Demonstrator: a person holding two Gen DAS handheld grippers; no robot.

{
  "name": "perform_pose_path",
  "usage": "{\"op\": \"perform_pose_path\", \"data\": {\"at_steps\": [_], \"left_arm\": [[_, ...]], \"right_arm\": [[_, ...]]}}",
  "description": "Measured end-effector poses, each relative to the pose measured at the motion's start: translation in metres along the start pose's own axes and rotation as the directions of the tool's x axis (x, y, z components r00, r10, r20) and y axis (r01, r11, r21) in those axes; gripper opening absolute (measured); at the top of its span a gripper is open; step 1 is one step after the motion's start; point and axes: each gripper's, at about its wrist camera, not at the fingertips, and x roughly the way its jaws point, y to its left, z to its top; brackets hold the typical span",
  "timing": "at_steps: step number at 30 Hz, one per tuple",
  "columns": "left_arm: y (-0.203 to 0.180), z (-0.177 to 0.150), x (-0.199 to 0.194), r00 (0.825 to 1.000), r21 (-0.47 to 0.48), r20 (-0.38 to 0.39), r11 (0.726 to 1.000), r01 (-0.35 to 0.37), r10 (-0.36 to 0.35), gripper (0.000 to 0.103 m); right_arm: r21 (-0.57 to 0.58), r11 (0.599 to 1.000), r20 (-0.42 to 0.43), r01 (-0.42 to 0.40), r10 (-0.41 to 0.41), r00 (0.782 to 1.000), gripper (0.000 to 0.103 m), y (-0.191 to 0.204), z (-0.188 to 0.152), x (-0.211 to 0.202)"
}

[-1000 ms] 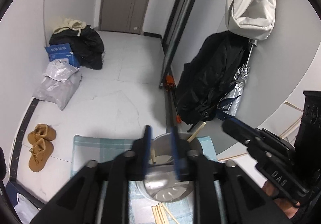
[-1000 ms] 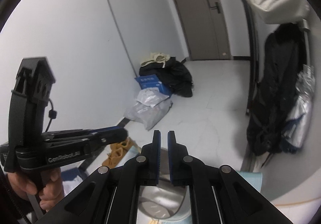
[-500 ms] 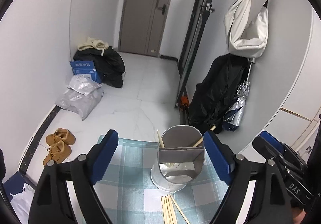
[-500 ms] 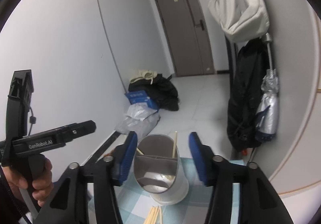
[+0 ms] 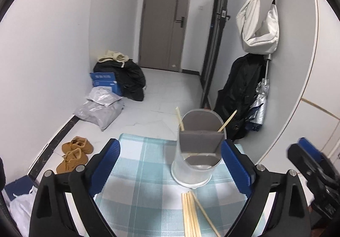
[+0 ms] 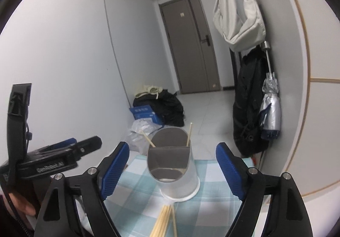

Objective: Organize utensils
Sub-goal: 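Move both open grippers back down toward the chopstick bundle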

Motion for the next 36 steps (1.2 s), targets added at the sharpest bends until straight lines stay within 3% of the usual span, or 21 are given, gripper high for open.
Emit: {"op": "perform_pose_path", "data": {"at_steps": [3,11,19,24,31,36], "left_arm": [[-0.001,-0.015,0.006,1.0,0.011,-0.016,1.0,0.008,-0.008,0.093],[0.004,-0.043,0.019,0.998,0.002,-0.044,0.999,0.039,-0.039,0.093],[0.026,-0.059,0.038,0.992,-0.009,-0.12,0.999,-0.036,0.034,0.093],[0.049,-0.054,0.045,0.988,-0.069,-0.14,0.995,-0.075,0.065,0.093],[0.076,-0.05,0.061,0.972,-0.149,-0.21,0.979,-0.139,0.106,0.093],[0.09,-0.054,0.066,0.963,-0.221,-0.255,0.964,-0.147,0.088,0.093]], "right_arm": [[-0.03,0.999,0.016,0.022,-0.021,1.0,0.1,0.003,-0.015,-0.004],[-0.032,0.999,-0.106,0.03,-0.033,0.994,0.1,-0.004,-0.05,0.012],[-0.084,0.995,-0.261,0.058,-0.079,0.962,0.1,-0.01,-0.071,0.037],[-0.121,0.992,-0.377,0.024,-0.068,0.924,0.1,-0.007,-0.087,0.067],[-0.187,0.982,-0.54,-0.032,-0.076,0.838,0.096,0.001,-0.111,0.121],[-0.249,0.966,-0.63,-0.069,-0.107,0.769,0.07,0.006,-0.131,0.152]]}}
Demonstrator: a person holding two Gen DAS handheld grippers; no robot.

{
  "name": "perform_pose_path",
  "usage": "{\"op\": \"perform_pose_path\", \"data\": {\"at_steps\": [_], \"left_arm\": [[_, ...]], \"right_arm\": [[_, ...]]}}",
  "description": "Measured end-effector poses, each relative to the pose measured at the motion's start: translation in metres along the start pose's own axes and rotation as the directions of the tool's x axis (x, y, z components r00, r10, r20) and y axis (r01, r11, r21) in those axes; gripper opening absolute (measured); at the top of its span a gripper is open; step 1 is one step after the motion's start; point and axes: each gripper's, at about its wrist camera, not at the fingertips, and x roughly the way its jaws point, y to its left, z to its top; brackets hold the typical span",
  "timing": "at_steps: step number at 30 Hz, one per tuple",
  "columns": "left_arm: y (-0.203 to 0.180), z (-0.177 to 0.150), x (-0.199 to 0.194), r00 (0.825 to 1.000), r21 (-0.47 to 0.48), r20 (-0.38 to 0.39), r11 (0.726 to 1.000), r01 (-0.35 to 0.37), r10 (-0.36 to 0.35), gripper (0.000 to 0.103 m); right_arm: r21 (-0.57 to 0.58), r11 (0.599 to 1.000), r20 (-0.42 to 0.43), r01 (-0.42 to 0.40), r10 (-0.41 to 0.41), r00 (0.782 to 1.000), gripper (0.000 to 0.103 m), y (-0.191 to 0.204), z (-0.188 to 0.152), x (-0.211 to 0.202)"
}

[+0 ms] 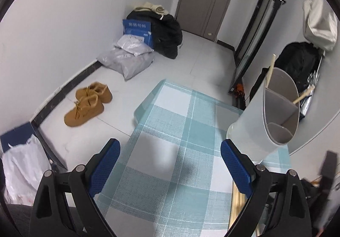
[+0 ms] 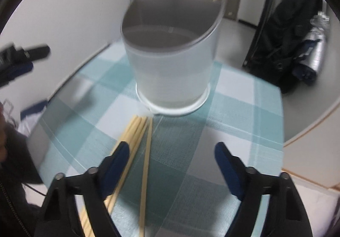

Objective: Organize utensils
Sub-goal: 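Move both open grippers back down toward the chopstick bundle, then close the right gripper on a single chopstick from the bundle, then grasp a chopstick with the left gripper while the right gripper lifts its chopstick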

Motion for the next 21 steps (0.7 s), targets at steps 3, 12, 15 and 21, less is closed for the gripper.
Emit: {"op": "perform_pose_path", "data": {"at_steps": [3,12,15,21], "left_arm": [[0.0,0.0,0.0,1.0,-0.004,0.0,1.0,-0.013,0.013,0.093],[0.0,0.002,0.004,1.0,0.001,-0.027,1.0,-0.014,0.014,0.093],[-0.001,0.002,0.004,1.0,0.03,-0.027,0.999,-0.011,0.012,0.093],[-0.007,-0.003,0.013,0.994,0.061,-0.106,0.997,0.049,-0.042,0.093]], "right_arm": [[-0.017,1.0,-0.034,-0.02,0.02,0.999,0.058,0.003,0.0,0.01],[-0.052,0.998,-0.08,-0.023,0.019,0.997,0.027,0.017,0.007,0.026],[-0.05,0.998,-0.085,-0.038,0.033,0.996,0.017,0.021,0.009,0.027],[0.009,0.994,-0.092,-0.108,0.108,0.99,0.004,0.02,0.004,0.02]]}}
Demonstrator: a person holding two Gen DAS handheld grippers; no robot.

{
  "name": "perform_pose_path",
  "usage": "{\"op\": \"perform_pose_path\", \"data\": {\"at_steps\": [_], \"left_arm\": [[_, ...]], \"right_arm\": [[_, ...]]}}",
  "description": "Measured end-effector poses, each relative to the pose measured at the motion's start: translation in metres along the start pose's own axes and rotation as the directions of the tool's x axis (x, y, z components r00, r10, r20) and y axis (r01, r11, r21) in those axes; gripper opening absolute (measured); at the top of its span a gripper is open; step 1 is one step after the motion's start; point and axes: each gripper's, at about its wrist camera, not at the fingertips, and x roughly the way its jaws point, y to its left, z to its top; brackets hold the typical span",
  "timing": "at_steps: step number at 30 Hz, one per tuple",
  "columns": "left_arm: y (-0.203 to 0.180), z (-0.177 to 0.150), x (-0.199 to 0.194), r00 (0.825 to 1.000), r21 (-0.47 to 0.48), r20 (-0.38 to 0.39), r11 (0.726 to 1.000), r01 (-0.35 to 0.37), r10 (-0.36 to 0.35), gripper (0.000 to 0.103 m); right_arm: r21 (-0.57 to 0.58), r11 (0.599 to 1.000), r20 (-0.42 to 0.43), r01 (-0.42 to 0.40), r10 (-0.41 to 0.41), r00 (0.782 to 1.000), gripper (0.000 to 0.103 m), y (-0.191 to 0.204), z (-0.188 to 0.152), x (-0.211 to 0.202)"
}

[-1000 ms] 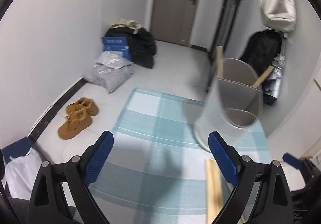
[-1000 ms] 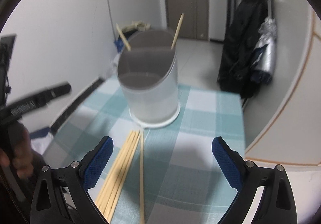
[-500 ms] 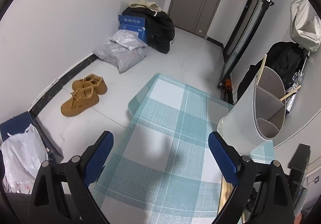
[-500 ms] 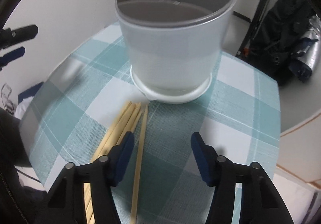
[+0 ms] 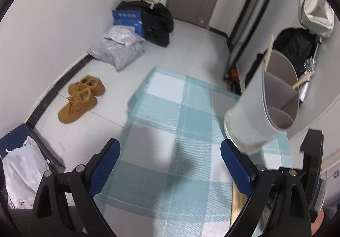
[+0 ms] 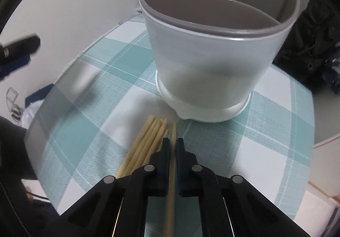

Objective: Organize utensils
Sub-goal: 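Grasp a chopstick with the left gripper while the right gripper lifts its chopstick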

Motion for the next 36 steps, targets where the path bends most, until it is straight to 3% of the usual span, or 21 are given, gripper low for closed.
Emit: {"op": "perform_pose_path", "data": {"at_steps": [6,9,12,18,23,36], "left_arm": [[-0.022,-0.018,0.014,0.99,0.078,-0.125,0.994,0.071,-0.061,0.093],[-0.034,-0.031,0.023,0.972,0.102,-0.215,0.988,0.119,-0.095,0.093],[-0.046,-0.044,0.029,0.962,0.135,-0.264,0.984,0.113,-0.074,0.093],[-0.066,-0.059,0.03,0.963,0.243,-0.27,0.968,0.066,0.002,0.093],[-0.072,-0.071,0.034,0.958,0.298,-0.283,0.954,0.039,0.049,0.093],[-0.072,-0.07,0.039,0.953,0.294,-0.291,0.956,0.005,0.085,0.093]], "right_arm": [[0.139,0.986,0.092,-0.089,0.077,0.993,0.004,-0.026,-0.012,-0.037],[0.23,0.955,0.167,-0.185,0.149,0.975,0.004,-0.041,-0.02,-0.059],[0.296,0.921,0.237,-0.252,0.185,0.954,0.004,-0.054,-0.028,-0.076],[0.346,0.884,0.331,-0.315,0.198,0.922,0.004,-0.068,-0.046,-0.103],[0.375,0.862,0.394,-0.341,0.185,0.9,0.004,-0.077,-0.037,-0.117],[0.363,0.884,0.43,-0.296,0.123,0.894,0.004,-0.093,-0.029,-0.115]]}}
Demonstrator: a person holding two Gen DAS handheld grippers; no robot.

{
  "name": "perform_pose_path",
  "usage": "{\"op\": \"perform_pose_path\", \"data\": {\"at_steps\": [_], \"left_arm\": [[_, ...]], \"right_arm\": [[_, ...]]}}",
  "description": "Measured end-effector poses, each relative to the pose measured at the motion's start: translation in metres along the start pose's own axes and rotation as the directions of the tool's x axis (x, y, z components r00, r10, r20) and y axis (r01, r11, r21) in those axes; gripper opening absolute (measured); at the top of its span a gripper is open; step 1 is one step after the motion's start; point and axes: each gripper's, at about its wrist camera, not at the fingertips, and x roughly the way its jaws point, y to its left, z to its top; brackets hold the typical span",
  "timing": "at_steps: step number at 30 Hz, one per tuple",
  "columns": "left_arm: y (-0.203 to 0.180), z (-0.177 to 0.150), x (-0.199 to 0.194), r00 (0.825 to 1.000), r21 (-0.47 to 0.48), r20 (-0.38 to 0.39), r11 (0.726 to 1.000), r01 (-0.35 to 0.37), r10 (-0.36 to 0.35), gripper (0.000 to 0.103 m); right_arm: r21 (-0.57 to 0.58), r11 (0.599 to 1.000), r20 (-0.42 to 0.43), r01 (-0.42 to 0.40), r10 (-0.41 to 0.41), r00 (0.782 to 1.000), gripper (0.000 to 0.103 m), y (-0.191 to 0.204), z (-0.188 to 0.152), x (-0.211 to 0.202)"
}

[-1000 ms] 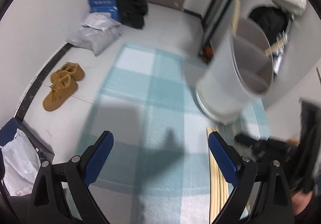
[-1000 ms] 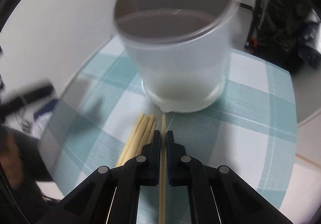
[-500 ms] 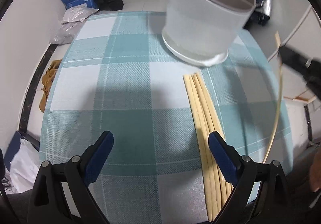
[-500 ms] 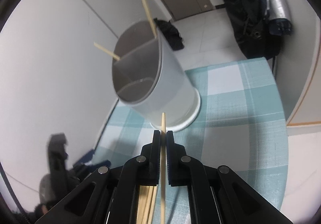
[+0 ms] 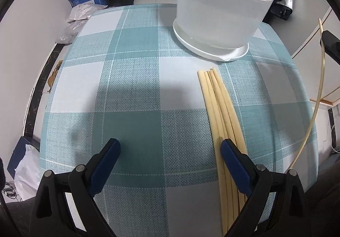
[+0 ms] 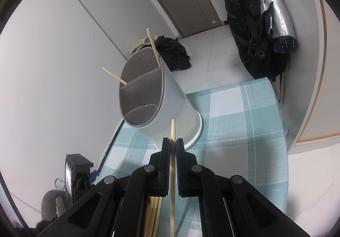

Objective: Organize utensils
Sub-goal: 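Grasp a chopstick with the left gripper while the right gripper lifts its chopstick, then carry both held chopsticks up toward the utensil holder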

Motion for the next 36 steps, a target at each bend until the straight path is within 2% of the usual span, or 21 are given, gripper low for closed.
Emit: {"op": "perform_pose_path", "data": {"at_steps": [2,4,10,16,19,21,22,25,27,29,33,36], "left_arm": [[0.0,-0.001,0.0,1.0,-0.006,0.001,1.0,-0.008,0.008,0.093],[-0.001,0.0,0.003,0.999,0.008,-0.011,0.999,-0.048,0.048,0.093],[-0.003,0.003,0.004,0.999,0.015,-0.01,0.999,-0.044,0.044,0.093],[-0.003,0.026,0.013,0.997,0.043,0.013,0.996,-0.072,0.072,0.093],[-0.009,0.031,0.014,0.995,0.069,0.023,0.993,-0.095,0.093,0.09],[-0.012,0.035,0.014,0.996,0.072,0.026,0.994,-0.083,0.082,0.071],[-0.013,0.037,0.014,0.998,0.073,0.021,0.995,-0.068,0.067,0.065],[-0.025,0.04,0.013,0.999,0.106,0.01,0.994,-0.034,0.033,0.027],[-0.027,0.042,0.014,1.0,0.107,-0.002,0.994,-0.011,0.011,0.009],[-0.027,0.043,0.014,1.0,0.074,-0.011,0.997,0.01,-0.009,0.004],[-0.022,0.044,0.014,1.0,0.04,-0.018,0.999,0.011,-0.01,0.003],[-0.018,0.044,0.005,0.999,0.028,0.022,0.999,0.046,-0.046,0.003]], "right_arm": [[-0.008,1.0,0.003,0.008,-0.008,1.0,0.004,0.0,0.001,0.0],[-0.011,1.0,0.008,0.006,-0.005,1.0,0.004,0.0,0.002,-0.001],[-0.015,1.0,0.01,0.007,-0.007,1.0,0.004,0.001,0.002,-0.001],[-0.003,1.0,0.006,-0.006,0.006,1.0,0.004,-0.002,0.002,0.0],[-0.009,1.0,0.014,-0.004,0.004,1.0,0.004,-0.003,0.003,-0.001],[-0.007,1.0,0.017,-0.002,0.002,1.0,0.004,-0.004,0.004,-0.001],[-0.004,1.0,0.016,0.0,0.0,1.0,0.004,-0.005,0.004,-0.001],[0.008,1.0,0.016,0.0,0.0,1.0,0.004,-0.008,0.004,0.0],[0.019,1.0,0.009,0.003,-0.003,1.0,0.004,-0.011,0.003,0.002],[0.015,1.0,0.006,0.011,-0.011,1.0,0.004,-0.012,0.004,0.002],[0.026,1.0,0.015,0.011,-0.012,1.0,0.004,-0.012,0.007,0.0],[0.014,1.0,0.036,0.009,-0.01,0.999,0.004,-0.006,0.007,-0.005]]}}
